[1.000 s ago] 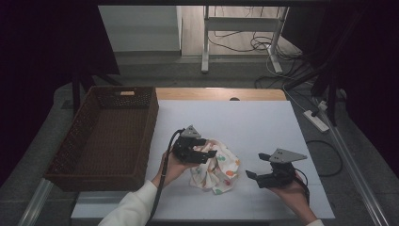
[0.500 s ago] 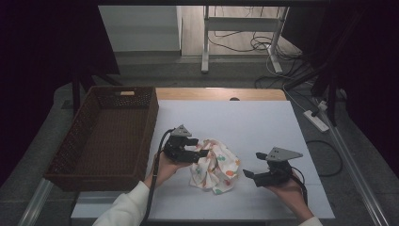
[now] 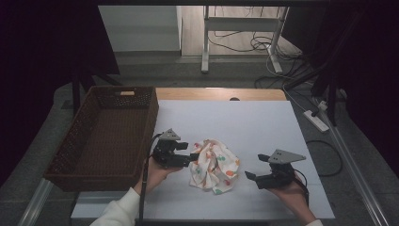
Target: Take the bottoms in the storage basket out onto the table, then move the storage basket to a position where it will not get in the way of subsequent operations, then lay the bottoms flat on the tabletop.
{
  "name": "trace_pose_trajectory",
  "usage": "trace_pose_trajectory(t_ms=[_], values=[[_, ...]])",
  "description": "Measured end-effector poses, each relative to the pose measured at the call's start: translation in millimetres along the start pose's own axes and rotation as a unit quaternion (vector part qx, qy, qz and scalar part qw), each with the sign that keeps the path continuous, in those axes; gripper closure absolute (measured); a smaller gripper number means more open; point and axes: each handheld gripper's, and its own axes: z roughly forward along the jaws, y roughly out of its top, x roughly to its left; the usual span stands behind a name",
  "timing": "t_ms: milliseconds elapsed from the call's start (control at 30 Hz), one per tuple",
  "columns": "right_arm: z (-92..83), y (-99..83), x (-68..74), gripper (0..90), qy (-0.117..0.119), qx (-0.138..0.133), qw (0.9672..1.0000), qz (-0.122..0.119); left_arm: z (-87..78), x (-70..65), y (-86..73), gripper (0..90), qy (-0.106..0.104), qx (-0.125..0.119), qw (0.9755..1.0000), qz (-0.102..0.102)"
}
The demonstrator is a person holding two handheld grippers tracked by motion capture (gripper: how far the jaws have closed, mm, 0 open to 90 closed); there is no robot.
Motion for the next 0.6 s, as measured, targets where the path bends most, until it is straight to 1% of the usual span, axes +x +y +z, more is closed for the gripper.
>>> trace_pose_trajectory(t_ms=[200, 367, 600], values=[[-3.4, 0.2, 1.7, 15.4, -0.002, -0.006, 1.0, 0.001, -0.7, -4.0, 2.5, 29.9, 0.009, -0.001, 0.9999, 0.01], [-5.1, 0.0, 1.6, 15.4, -0.002, -0.007, 1.0, 0.0, -1.0, -1.3, 2.3, 29.7, 0.006, -0.007, 1.0, 0.002], [-6.7, 1.2, 3.6, 15.5, 0.0, -0.011, 0.9999, -0.002, -3.2, 0.0, 1.5, 29.3, 0.007, -0.01, 0.9999, 0.001]])
